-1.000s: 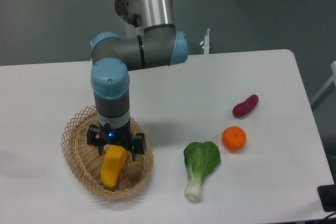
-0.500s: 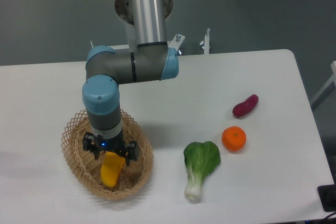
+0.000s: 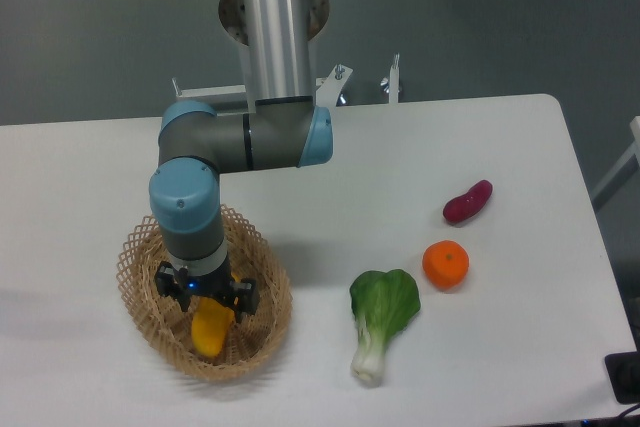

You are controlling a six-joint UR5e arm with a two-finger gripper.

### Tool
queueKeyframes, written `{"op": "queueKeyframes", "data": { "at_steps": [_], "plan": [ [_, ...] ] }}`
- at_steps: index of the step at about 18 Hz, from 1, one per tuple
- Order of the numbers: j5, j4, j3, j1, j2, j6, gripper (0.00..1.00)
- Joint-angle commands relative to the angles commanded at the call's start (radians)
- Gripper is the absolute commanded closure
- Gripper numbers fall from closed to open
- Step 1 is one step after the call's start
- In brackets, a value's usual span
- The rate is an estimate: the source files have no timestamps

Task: Pick up the mango from the basket
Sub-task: 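Close the gripper around the yellow mango in the basket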

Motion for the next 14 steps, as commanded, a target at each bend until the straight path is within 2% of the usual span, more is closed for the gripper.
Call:
{"op": "queueKeyframes", "data": {
  "at_steps": [4,6,14],
  "plan": [
    [0.003,0.0,0.0,0.0,0.0,0.0,0.35],
    [0.005,0.0,-0.002,0.0,0.0,0.002,0.38],
    [0.005,0.0,-0.002,0.0,0.008,0.006,0.62]
  ]
}}
